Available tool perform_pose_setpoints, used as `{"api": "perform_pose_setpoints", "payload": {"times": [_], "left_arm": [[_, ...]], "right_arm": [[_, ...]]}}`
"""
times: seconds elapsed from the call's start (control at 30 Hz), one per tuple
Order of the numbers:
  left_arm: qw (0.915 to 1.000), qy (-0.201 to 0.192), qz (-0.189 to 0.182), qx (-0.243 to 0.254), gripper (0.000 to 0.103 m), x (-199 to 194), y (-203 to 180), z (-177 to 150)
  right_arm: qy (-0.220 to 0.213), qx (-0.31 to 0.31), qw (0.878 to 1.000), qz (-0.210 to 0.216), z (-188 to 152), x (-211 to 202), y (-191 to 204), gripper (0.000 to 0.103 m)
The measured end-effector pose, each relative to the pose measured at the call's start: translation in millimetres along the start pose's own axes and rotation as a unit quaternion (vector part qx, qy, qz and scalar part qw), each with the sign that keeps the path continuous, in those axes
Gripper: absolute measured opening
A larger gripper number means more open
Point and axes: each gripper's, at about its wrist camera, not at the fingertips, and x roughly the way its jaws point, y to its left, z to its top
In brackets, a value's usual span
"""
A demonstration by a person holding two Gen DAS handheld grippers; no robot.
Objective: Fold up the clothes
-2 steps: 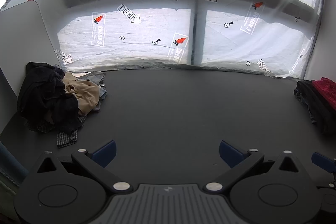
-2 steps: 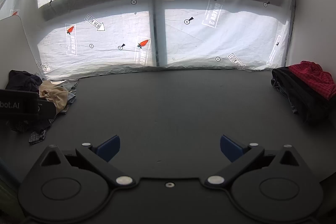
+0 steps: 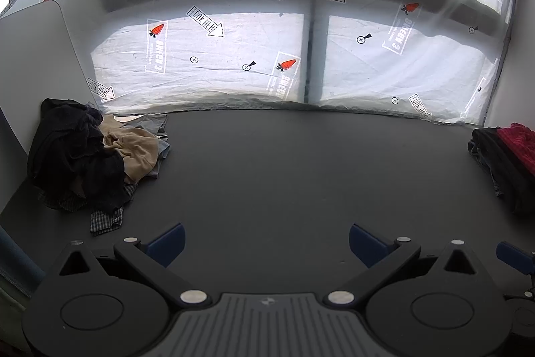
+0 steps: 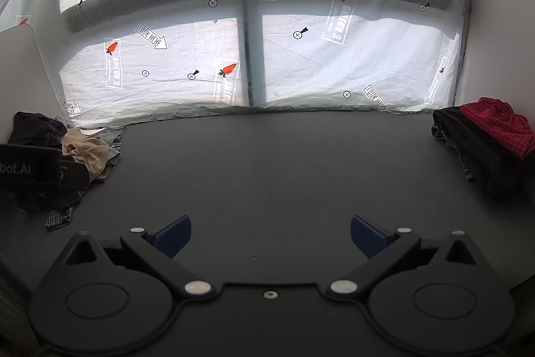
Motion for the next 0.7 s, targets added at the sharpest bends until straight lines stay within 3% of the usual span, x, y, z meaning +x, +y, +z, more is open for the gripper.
{"api": "perform_pose_setpoints", "payload": {"times": [0.7], "left_arm": [[1.0, 0.003, 0.004, -0.006, 0.103, 5, -1, -12]], "right_arm": [[0.002, 0.0, 1.0, 0.0, -3, 7, 1, 0.103]]}}
